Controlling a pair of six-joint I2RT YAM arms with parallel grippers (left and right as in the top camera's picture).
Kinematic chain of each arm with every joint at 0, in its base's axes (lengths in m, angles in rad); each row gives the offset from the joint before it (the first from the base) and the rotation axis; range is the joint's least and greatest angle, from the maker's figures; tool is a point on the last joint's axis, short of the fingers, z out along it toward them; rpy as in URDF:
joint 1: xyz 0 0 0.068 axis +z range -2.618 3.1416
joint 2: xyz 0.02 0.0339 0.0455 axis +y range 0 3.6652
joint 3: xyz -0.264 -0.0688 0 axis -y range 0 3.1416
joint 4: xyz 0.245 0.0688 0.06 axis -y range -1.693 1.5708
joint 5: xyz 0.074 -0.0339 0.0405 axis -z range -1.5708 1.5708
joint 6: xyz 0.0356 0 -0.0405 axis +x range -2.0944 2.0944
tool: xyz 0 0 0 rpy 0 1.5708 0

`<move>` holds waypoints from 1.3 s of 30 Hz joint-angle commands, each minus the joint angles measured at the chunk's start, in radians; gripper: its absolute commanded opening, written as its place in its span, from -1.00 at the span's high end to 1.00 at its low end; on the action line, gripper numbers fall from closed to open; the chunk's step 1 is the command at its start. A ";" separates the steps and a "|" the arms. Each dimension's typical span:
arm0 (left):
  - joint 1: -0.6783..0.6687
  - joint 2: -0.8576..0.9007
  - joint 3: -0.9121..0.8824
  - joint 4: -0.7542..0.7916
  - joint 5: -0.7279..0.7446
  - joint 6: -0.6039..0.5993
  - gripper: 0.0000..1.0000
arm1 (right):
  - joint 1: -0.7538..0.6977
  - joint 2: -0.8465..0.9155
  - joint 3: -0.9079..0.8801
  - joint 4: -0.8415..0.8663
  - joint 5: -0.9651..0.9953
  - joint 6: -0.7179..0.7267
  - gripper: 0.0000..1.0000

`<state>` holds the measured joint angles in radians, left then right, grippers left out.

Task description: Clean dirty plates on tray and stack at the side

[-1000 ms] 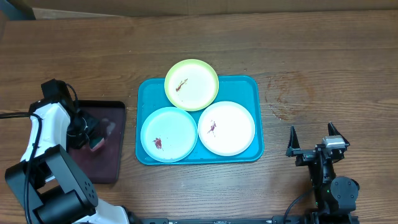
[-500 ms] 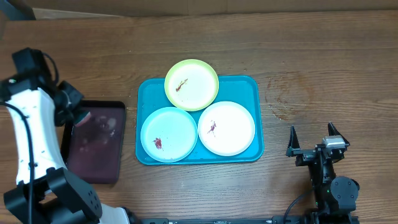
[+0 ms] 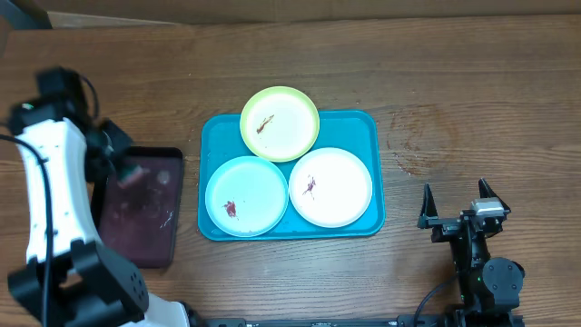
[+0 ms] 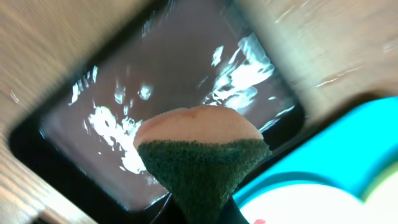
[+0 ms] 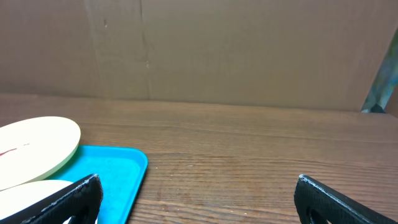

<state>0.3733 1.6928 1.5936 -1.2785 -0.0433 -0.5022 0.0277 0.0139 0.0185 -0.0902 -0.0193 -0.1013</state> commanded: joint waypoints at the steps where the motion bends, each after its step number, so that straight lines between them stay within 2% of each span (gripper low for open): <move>1: -0.003 -0.066 0.087 -0.014 -0.062 0.024 0.91 | 0.005 -0.008 -0.010 0.006 0.000 -0.001 -1.00; 4: -0.003 -0.060 0.005 0.002 -0.162 -0.054 0.92 | 0.005 -0.008 -0.010 0.006 0.000 -0.001 -1.00; 6: -0.003 -0.046 -0.156 0.096 -0.195 -0.100 0.92 | 0.005 -0.008 -0.010 0.006 0.000 -0.001 -1.00; 8: -0.002 -0.012 -0.303 0.201 -0.169 -0.092 0.92 | 0.005 -0.008 -0.010 0.006 0.000 -0.001 -1.00; 11: 0.000 0.032 -0.361 0.240 -0.132 -0.087 0.92 | 0.005 -0.008 -0.010 0.006 0.000 -0.001 -1.00; 14: 0.000 0.035 -0.301 0.203 -0.064 -0.035 0.92 | 0.005 -0.008 -0.010 0.006 0.000 -0.001 -1.00; 16: -0.001 0.021 -0.177 0.114 -0.040 -0.021 0.92 | 0.005 -0.008 -0.010 0.006 0.000 -0.001 -1.00; 23: -0.003 -0.001 0.235 -0.145 -0.040 -0.014 0.92 | 0.005 -0.008 -0.010 0.006 0.000 -0.001 -1.00; 26: -0.008 -0.020 0.297 -0.170 -0.055 -0.014 0.92 | 0.005 -0.008 -0.010 0.006 0.000 -0.001 -1.00; 30: -0.030 -0.011 0.125 -0.094 -0.150 -0.051 0.92 | 0.005 -0.008 -0.010 0.006 0.000 -0.001 -1.00; 35: -0.032 0.045 -0.215 0.102 -0.133 -0.051 0.92 | 0.005 -0.008 -0.010 0.006 0.000 -0.001 -1.00; 39: -0.028 0.068 -0.212 0.087 -0.120 -0.032 0.92 | 0.005 -0.008 -0.010 0.006 0.000 -0.001 -1.00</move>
<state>0.3466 1.7782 1.3605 -1.1786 -0.1581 -0.5476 0.0280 0.0139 0.0185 -0.0898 -0.0196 -0.1013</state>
